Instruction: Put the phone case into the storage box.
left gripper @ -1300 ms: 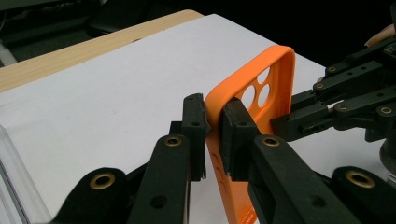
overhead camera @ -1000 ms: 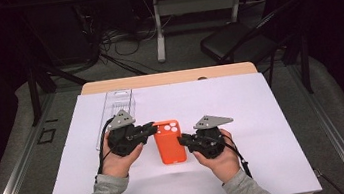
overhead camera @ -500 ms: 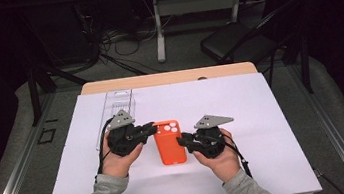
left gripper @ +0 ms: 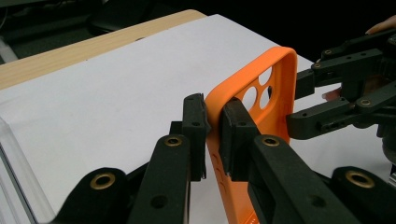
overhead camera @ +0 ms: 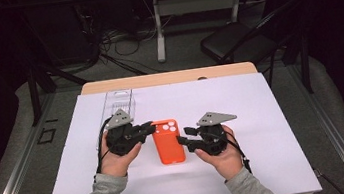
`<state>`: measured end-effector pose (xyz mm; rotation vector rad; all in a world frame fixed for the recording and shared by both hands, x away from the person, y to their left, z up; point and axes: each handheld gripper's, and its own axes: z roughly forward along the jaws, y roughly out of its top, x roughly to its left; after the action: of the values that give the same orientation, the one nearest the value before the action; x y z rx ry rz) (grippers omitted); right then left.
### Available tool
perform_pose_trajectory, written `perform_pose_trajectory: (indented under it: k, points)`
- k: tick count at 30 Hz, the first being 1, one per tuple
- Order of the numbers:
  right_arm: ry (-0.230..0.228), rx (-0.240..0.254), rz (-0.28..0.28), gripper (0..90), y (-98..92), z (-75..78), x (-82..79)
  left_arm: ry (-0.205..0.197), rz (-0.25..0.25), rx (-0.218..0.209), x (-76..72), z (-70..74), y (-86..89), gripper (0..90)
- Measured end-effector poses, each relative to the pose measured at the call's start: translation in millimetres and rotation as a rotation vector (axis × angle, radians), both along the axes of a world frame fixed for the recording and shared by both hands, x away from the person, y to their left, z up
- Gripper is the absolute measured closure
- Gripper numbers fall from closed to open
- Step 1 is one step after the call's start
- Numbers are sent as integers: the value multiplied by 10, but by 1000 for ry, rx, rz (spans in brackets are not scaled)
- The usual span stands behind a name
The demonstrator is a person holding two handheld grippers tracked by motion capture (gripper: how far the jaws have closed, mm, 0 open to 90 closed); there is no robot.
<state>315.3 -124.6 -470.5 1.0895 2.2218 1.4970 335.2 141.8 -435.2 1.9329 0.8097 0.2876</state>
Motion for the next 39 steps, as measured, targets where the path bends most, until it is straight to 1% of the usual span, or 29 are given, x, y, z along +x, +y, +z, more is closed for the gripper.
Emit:
perform_pose_trajectory:
  k: [3,5,8,11,13,14,16,18,21,25,26,29,31,36,39]
  points:
    - [-4,-2,4,522,-6,1,12,-1,2,3,3,-1,6,818]
    - [0,4,22,512,-7,0,23,-3,2,3,6,-2,8,818]
    - [-11,-4,34,502,-11,4,30,-3,3,3,10,-1,15,818]
    - [-18,-5,36,469,-10,7,40,-1,1,4,18,-5,21,818]
    - [-23,-3,43,467,-12,6,49,-1,1,1,23,-7,24,818]
    - [-22,-11,47,463,-16,8,53,-3,1,2,25,-7,26,818]
    - [-29,-23,47,456,-21,10,56,-3,-2,3,28,-6,28,818]
    - [-27,-28,47,448,-23,13,60,-3,-4,7,31,-5,29,817]
    - [-24,-22,46,438,-29,16,64,-2,-5,10,33,-6,32,818]
    - [-19,1,41,390,-43,24,66,2,-6,13,37,-6,32,817]
    - [-17,9,41,389,-48,28,66,1,-6,17,40,-7,32,817]
    - [-26,18,39,368,-65,41,64,-2,1,28,50,-12,27,817]
    - [-28,23,37,363,-74,47,67,6,1,32,61,-18,25,817]
    - [-24,7,33,360,-98,51,79,8,1,34,73,-17,24,816]
    - [-26,-1,28,353,-108,53,85,12,-9,24,78,-13,26,817]
